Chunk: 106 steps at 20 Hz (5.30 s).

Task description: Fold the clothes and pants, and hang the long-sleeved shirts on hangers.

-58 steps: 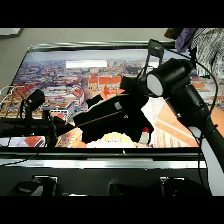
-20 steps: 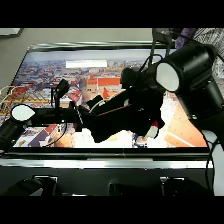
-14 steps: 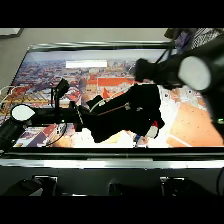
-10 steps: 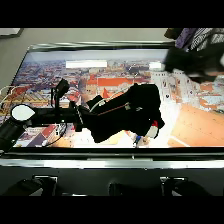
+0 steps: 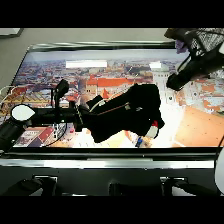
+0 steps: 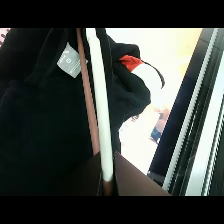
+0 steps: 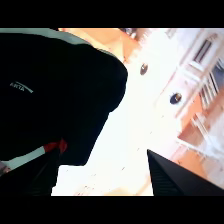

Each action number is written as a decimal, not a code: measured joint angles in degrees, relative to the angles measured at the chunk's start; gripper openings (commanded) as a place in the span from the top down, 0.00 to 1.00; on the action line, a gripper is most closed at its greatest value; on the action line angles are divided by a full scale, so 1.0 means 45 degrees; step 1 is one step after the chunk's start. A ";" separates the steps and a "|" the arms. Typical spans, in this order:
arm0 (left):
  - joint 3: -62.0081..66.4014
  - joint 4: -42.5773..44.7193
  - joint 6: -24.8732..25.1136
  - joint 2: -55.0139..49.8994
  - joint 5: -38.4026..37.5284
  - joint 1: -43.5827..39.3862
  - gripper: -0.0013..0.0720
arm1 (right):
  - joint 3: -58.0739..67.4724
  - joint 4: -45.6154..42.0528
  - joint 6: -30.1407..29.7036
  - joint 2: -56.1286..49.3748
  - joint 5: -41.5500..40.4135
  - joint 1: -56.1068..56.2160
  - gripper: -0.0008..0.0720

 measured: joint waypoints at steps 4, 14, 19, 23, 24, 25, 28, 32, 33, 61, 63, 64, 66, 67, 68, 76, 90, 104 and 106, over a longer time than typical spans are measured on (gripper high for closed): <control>0.0000 0.0005 0.0019 0.0000 0.0005 0.0000 0.93 | 0.0005 0.1923 -0.4051 -0.1273 -0.0384 -0.0107 0.14; 0.0000 0.0010 0.0039 -0.0010 0.0005 0.0000 0.93 | 0.0005 0.5605 -0.7184 -0.2361 -0.1287 -0.0131 0.14; 0.0000 0.0010 0.0039 -0.0010 0.0005 0.0000 0.93 | 0.0005 0.6586 -0.7446 -0.2880 -0.0772 -0.0131 0.38; 0.0000 0.0034 0.0039 -0.0010 0.0000 0.0000 0.93 | 0.0005 0.6883 -0.7635 -0.3201 -0.0457 -0.0131 0.73; 0.0000 0.0039 0.0029 -0.0010 0.0000 0.0000 0.93 | 0.0005 0.6946 -0.7684 -0.3254 -0.0374 -0.0131 0.82; 0.0000 0.0029 0.0005 -0.0010 0.0019 0.0000 0.93 | 0.0005 0.6941 -0.7757 -0.3283 -0.0277 -0.0131 0.93; 0.0000 0.0029 0.0019 -0.0010 0.0000 0.0005 0.83 | 0.0010 0.6955 -0.7766 -0.3332 -0.0044 -0.0136 0.93; 0.0005 -0.0039 -0.0083 -0.0005 0.0092 0.0010 0.25 | 0.0005 0.6834 -0.7742 -0.3007 0.0461 -0.0126 0.93; 0.0005 -0.0024 -0.0369 -0.0005 0.0131 0.0034 0.13 | 0.0005 0.6538 -0.7650 -0.2837 0.0510 -0.0136 0.93; 0.8077 0.7684 -1.9035 -0.7218 0.1953 -0.1598 0.00 | 0.0005 0.3920 -0.0117 -0.0092 0.0437 -0.0146 0.93; 0.9049 0.7198 -1.8729 -0.8257 0.1656 -0.1715 0.00 | 0.0005 0.3900 -0.0029 -0.0092 0.0447 -0.0146 0.93; 0.9442 0.7019 -1.8642 -0.8709 0.1506 -0.1749 0.00 | 0.0005 0.3886 0.0019 -0.0092 0.0452 -0.0146 0.93; 1.0020 0.6785 -1.8501 -0.9413 0.1307 -0.1821 0.00 | 0.0005 0.3886 0.0083 -0.0092 0.0476 -0.0146 0.93; 1.0244 0.6708 -1.8442 -0.9685 0.1248 -0.1851 0.00 | 0.0005 0.3886 0.0112 -0.0092 0.0476 -0.0146 0.93; 1.0452 0.6654 -1.8428 -0.9957 0.1209 -0.1885 0.00 | 0.0005 0.3881 0.0121 -0.0092 0.0476 -0.0146 0.93; 1.1026 0.5683 -1.7481 -1.0860 0.1078 -0.2142 0.05 | 0.0005 0.3881 0.0253 -0.0092 0.0461 -0.0146 0.93; 1.1069 0.5731 -1.6461 -1.0132 -0.0141 -0.1423 0.93 | 0.0005 0.3531 0.0452 -0.0029 0.0665 0.0180 0.93; 1.1074 0.8058 -1.6636 -0.8325 -0.1287 -0.0117 0.93 | 0.0005 -0.0180 0.4046 0.0554 0.1666 0.3789 0.93; 1.1074 0.8053 -1.6655 -0.8306 -0.0967 -0.0024 0.93 | 0.0005 0.0039 0.4255 0.0617 0.1734 0.3929 0.93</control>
